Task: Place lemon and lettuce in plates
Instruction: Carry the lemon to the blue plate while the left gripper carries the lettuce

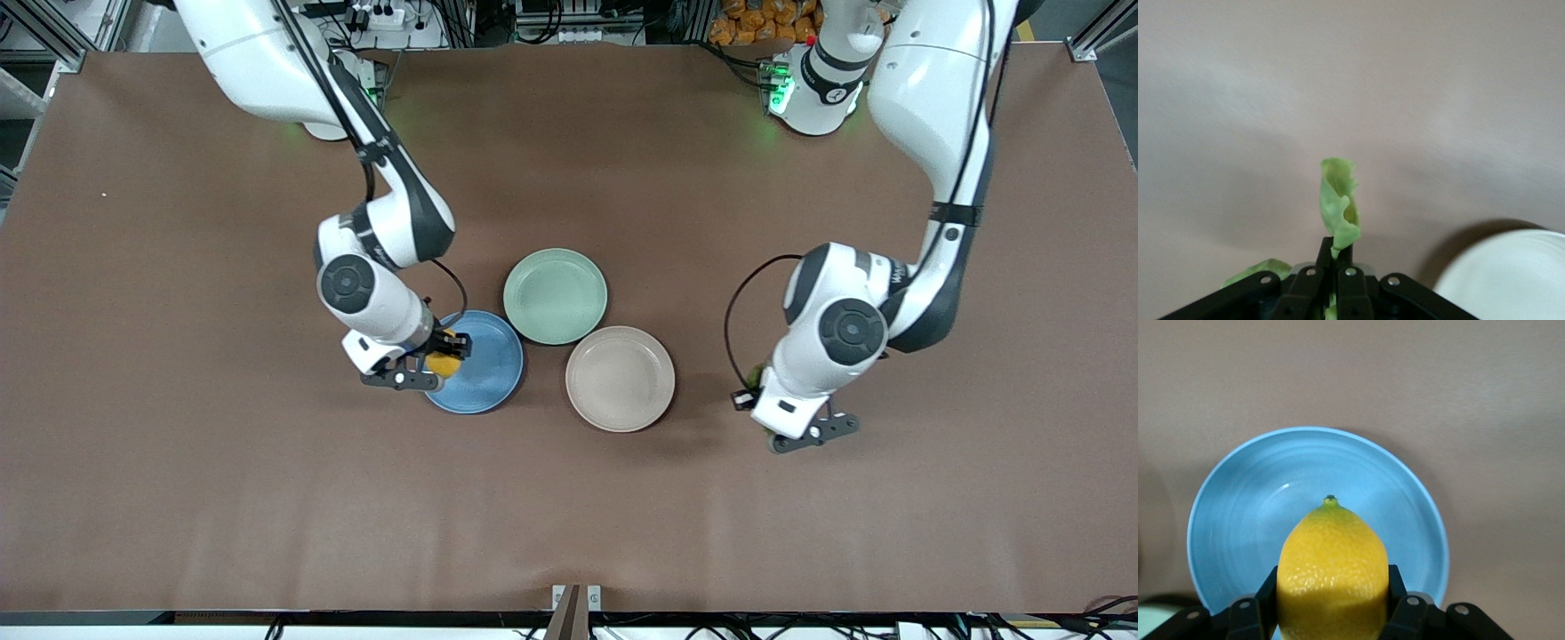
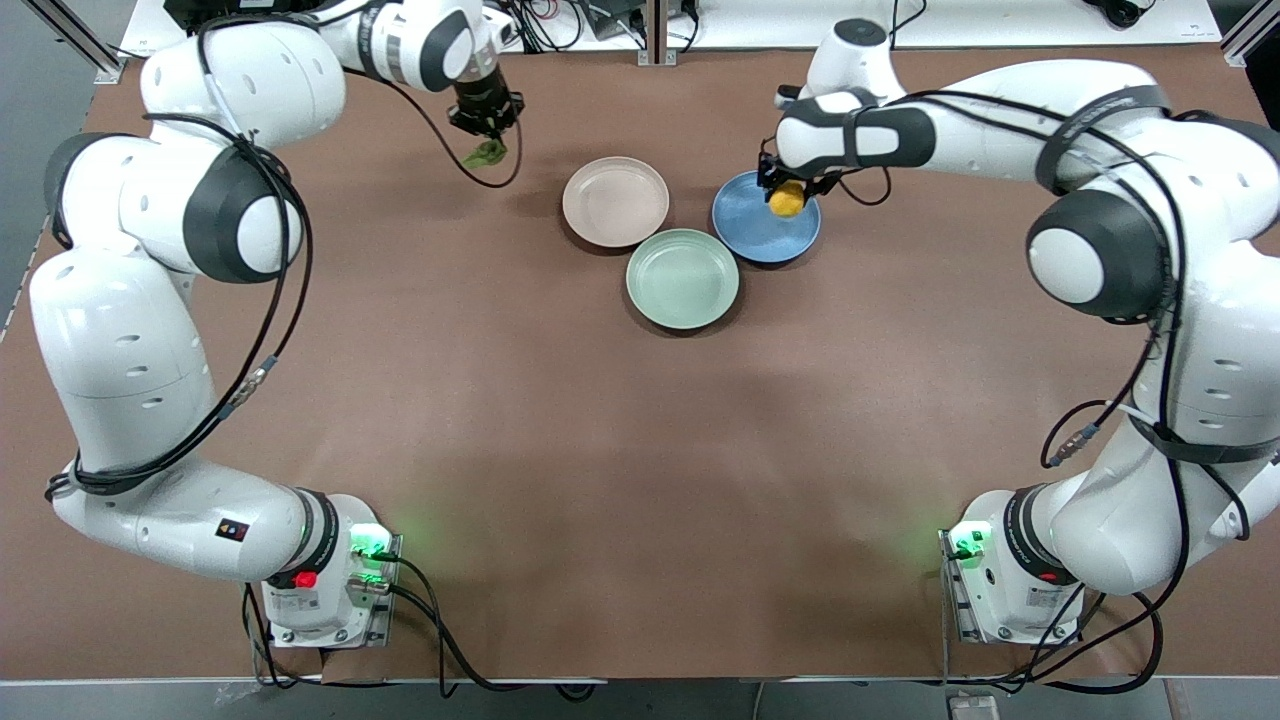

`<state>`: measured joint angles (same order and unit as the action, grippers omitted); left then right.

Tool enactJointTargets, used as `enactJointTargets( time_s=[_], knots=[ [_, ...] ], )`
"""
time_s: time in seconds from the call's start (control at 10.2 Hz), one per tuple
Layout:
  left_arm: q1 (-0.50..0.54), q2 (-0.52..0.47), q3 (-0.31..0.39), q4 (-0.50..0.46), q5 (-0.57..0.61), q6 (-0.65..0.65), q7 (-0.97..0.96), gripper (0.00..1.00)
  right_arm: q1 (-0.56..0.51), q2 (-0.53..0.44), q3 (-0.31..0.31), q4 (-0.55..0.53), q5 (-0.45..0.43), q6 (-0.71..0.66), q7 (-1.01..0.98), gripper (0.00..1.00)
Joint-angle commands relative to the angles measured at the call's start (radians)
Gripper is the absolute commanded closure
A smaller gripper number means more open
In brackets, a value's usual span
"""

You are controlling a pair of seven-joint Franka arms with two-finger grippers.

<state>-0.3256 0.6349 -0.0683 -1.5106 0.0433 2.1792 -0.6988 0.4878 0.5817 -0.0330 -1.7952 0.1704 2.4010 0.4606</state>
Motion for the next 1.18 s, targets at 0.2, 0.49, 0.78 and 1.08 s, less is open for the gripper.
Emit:
enactJointTargets(
  time_s=[0.2,0.49,0.78,1.08],
  knots=[
    [-0.102,0.058,0.007,0.096,-0.022,0.022,-0.188,1.00,0.029,0.086,-0.008,0.040,0.017,0.075,0.073,1.00],
    [-0.174,0.095,0.007,0.096,-0.023,0.195,-0.303,1.00,0.032,0.087,-0.008,0.040,0.017,0.084,0.079,0.21],
    [-0.237,0.127,0.007,0.096,-0.023,0.345,-0.382,1.00,0.034,0.070,-0.010,0.057,0.018,0.072,0.078,0.00],
    [-0.280,0.135,0.010,0.087,-0.008,0.379,-0.383,0.00,0.011,-0.001,-0.010,0.063,0.017,-0.024,0.087,0.00]
  ],
)
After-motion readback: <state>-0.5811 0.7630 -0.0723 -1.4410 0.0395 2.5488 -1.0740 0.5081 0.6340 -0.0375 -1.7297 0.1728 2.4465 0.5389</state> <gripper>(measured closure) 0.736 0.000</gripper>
